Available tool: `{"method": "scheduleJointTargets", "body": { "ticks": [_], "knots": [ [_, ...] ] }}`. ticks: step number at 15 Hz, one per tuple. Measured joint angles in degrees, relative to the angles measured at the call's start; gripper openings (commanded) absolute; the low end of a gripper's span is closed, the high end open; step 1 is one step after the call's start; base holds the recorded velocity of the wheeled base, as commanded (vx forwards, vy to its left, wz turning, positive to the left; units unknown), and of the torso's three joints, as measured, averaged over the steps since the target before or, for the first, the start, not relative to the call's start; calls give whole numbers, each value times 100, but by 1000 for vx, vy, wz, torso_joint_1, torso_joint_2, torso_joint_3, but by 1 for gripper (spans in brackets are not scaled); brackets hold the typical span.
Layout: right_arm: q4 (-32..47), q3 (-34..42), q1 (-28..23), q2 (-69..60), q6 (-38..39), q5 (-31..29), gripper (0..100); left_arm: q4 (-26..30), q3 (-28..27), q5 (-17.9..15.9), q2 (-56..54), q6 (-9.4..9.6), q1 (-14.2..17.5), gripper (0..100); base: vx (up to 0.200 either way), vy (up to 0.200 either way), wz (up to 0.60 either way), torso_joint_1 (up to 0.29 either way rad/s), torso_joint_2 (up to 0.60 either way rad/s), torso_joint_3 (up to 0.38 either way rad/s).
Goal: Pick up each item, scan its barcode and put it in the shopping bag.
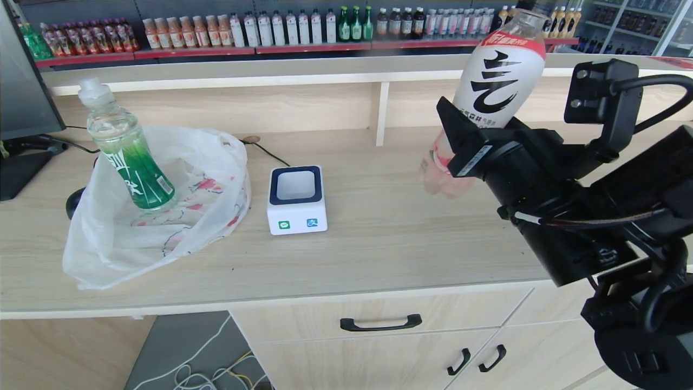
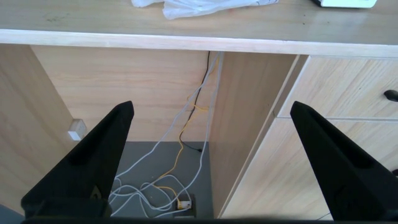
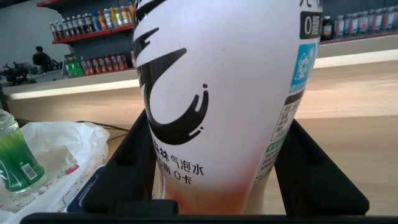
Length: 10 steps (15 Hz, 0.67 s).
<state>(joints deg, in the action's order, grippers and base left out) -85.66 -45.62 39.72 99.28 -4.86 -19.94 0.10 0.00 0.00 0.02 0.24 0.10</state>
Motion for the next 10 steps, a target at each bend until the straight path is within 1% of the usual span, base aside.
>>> {"method": "scheduleJointTargets", "body": {
  "ticks": [4, 10],
  "knots": [
    [-20, -145, -59, 52, 95, 0, 0, -2, 0, 0, 0, -17, 4, 100, 0, 0, 0, 0, 0, 0],
    [-41, -284, -182, 89, 115, 24, 0, -2, 0, -2, 0, -15, 11, 100, 0, 200, 0, 2, 6, 0]
  ]
}}
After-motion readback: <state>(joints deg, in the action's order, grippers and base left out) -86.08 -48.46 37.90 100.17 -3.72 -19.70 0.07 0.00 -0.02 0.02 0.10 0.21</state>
